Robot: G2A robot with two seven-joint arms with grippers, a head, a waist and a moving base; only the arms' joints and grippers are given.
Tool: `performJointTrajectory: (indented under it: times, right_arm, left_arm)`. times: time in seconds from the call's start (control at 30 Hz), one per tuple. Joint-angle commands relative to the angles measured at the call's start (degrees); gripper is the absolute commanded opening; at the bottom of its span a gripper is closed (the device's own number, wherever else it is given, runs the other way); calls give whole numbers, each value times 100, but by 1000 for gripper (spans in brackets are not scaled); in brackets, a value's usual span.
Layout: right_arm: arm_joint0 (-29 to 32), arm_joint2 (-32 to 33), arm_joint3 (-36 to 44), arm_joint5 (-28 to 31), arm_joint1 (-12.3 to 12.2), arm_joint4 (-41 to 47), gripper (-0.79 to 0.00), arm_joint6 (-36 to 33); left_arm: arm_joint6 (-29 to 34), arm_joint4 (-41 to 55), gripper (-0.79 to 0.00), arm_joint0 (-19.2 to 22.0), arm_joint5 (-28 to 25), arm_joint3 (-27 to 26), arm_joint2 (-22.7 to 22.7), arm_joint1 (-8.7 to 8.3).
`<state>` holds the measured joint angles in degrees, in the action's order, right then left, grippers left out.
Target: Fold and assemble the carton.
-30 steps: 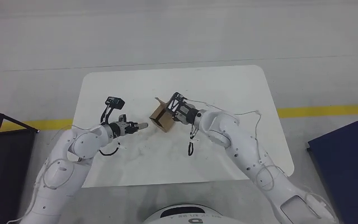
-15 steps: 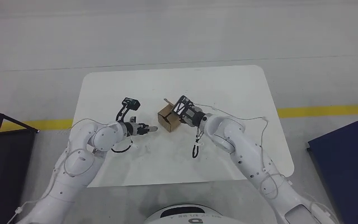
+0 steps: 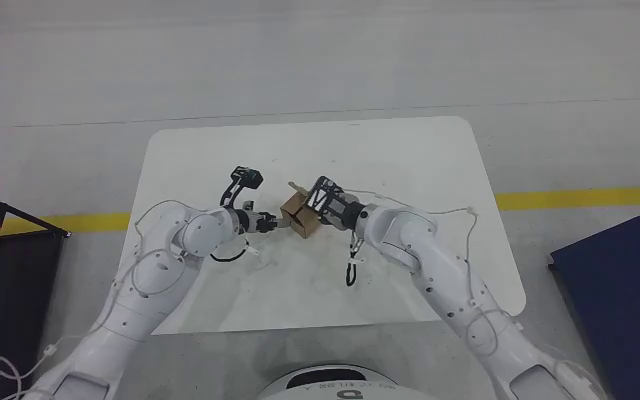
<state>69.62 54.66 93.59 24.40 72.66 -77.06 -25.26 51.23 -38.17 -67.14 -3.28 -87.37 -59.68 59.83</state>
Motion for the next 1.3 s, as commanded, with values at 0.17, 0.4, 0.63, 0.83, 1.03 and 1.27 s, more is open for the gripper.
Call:
performJointTrajectory:
  times: [0.17,0.4,0.63,0.83,1.03,1.27]
  right_arm:
    - [-183,-44,-346,674,22,747,-702,-45]
    - [-432,-73,-685,1012,38,1315,-360,-384]
    - [-530,7,-882,1145,30,1853,-379,-498]
    - [-689,-69,-1145,1260,46,2271,-409,-758]
    - [-829,-149,-1240,1255,64,2394,-422,-773]
    - [-897,-200,-1324,1235,65,2432,-434,-755]
  left_arm:
    - [-21,25,0,27,-2,39,16,20]
    - [-22,26,0,39,5,32,10,33]
    - [-5,33,0,69,3,64,7,46]
    - [-34,54,0,69,5,72,-119,33]
    - [-125,79,0,-172,92,-322,-535,-48]
    - [-4,28,0,-482,154,-827,-894,-132]
